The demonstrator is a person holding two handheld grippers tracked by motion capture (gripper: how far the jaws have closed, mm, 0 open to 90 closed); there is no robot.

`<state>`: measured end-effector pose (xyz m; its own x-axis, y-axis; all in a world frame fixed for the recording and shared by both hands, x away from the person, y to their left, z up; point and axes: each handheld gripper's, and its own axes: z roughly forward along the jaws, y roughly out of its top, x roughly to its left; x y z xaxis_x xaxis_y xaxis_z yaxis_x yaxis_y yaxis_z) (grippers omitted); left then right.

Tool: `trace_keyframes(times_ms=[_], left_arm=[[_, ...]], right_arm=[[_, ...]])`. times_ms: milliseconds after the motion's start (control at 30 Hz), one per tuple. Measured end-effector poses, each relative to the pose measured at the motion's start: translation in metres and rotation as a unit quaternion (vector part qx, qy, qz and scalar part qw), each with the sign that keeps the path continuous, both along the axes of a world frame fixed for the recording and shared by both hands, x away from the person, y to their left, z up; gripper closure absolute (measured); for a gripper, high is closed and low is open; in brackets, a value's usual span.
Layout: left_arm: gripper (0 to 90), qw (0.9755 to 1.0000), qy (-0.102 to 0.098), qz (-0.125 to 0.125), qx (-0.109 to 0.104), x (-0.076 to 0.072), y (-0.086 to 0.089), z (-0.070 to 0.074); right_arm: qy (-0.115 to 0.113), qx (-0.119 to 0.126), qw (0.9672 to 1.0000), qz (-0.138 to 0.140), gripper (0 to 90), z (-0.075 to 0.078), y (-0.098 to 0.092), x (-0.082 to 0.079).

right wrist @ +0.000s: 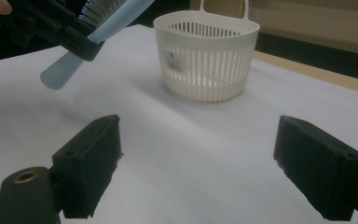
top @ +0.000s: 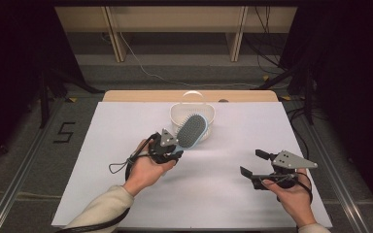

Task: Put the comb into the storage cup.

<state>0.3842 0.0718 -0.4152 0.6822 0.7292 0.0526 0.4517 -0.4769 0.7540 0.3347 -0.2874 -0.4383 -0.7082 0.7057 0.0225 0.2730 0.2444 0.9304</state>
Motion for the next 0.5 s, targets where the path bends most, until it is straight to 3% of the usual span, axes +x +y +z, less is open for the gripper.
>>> trace_keyframes(times_ms=[500], left_arm=[[69.7, 0.9997, -0.018, 0.004, -0.017, -0.0001, 0.0015, 0.0022]], right_arm=[[0.002, -0.001, 1.0, -0.002, 15.5, -0.0001, -0.0002, -0.0001]])
